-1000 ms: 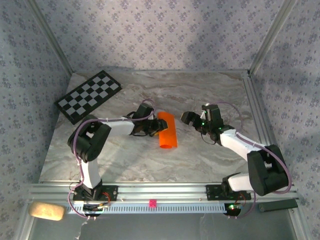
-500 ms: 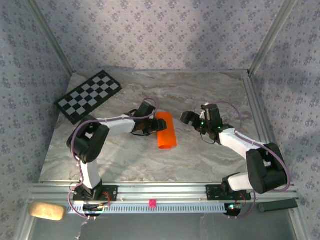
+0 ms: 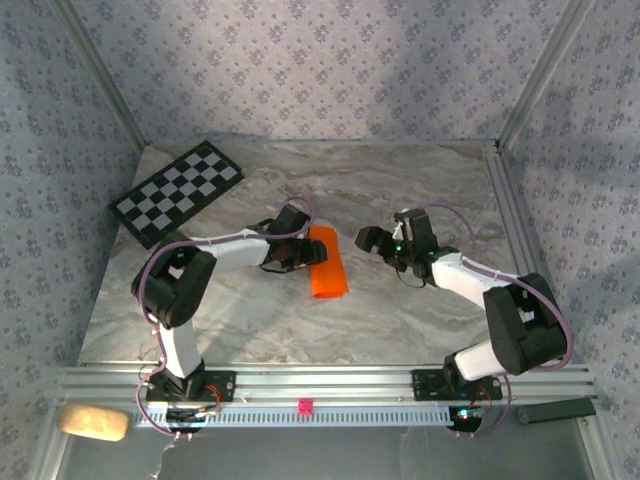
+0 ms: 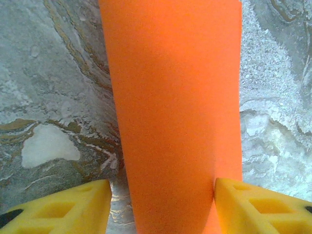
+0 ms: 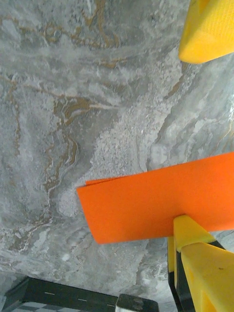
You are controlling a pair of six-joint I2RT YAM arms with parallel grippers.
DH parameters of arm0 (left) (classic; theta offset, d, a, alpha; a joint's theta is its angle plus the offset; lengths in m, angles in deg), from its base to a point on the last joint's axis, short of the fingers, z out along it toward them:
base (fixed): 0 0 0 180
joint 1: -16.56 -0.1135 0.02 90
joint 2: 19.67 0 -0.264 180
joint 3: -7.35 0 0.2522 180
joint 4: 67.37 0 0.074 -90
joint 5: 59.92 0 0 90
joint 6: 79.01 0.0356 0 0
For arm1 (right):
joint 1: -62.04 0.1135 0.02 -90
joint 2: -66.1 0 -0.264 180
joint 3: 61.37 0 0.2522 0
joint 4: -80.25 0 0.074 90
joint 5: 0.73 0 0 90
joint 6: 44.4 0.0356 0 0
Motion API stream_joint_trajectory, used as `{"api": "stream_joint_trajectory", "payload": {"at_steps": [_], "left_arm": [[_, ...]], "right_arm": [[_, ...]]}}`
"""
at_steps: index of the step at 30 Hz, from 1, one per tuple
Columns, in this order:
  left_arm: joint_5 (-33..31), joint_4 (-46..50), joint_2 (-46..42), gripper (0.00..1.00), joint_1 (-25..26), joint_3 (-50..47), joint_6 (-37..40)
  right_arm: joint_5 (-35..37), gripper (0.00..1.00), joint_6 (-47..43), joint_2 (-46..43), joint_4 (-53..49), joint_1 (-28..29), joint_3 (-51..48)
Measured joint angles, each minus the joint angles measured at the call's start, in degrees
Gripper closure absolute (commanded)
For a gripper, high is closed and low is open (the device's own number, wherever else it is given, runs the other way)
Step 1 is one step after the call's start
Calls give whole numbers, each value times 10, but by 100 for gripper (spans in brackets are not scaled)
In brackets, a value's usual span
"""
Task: Fold a paper plane with a square sheet of paper (pick it up from the middle)
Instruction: First fold the square sheet of paper in half at the center of the table, then hold the square sheet of paper at the center of the table.
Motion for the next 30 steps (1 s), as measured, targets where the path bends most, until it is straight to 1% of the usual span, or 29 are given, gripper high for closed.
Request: {"api": "stream_joint_trajectory", "payload": {"at_steps": [6,15,24,30], "left_arm": [[11,13,0,45,-9,2,24],[38,38,0,45,-28,6,56],[39,84,10,44,-28,31,87],[40,96,16,43,-30,39,89]], "right_arm": [[-2,5,-2,3,0,9,13],[-2,6,-5,10,-5,11,16],[-2,5,-9,11,-11,15,21],[-2,5,-11,11,-14,15,21]]}}
